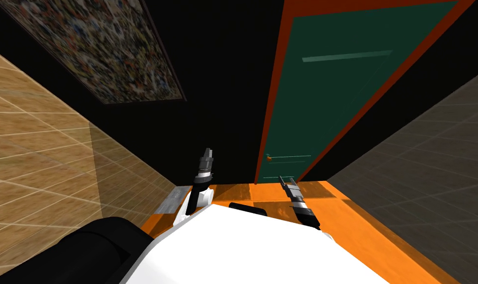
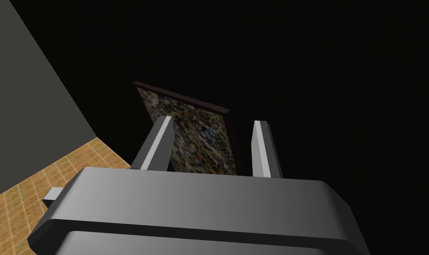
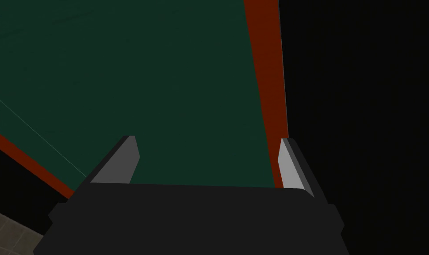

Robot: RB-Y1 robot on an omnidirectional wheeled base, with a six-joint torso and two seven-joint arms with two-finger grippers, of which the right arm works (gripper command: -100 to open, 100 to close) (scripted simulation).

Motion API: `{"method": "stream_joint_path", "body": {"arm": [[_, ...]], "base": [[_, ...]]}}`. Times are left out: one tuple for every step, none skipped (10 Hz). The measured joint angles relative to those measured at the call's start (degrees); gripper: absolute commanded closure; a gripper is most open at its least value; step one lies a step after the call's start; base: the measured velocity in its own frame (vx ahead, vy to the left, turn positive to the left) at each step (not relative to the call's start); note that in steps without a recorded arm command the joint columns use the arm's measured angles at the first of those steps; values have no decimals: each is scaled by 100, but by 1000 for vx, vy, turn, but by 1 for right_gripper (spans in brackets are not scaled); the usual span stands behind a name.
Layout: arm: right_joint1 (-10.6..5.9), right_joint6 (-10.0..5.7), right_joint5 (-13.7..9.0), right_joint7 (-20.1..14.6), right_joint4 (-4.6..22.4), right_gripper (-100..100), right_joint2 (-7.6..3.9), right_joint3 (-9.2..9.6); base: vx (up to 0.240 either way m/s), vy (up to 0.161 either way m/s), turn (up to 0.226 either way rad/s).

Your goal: Pull the door open

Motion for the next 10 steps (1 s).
{"method": "stream_joint_path", "body": {"arm": [[18,-37,61,105,73,-100,25,-12],[-19,-74,84,178,171,-100,34,-29],[-71,-116,114,257,302,-100,42,-54],[-86,-167,157,350,415,-100,55,-78],[-96,-200,208,438,501,-100,62,-98],[-112,-251,254,538,622,-100,73,-125],[-145,-290,303,638,736,-100,89,-147],[-151,-295,358,718,786,-100,111,-153],[-188,-346,398,823,931,-100,135,-180],[-193,-403,438,918,1034,-100,151,-202]], "base": [[54,-16,17],[48,-16,22],[81,-29,34],[103,-27,42],[97,-29,37],[81,-41,34],[78,-41,35],[89,-51,31],[88,-46,31],[92,-27,27]]}}
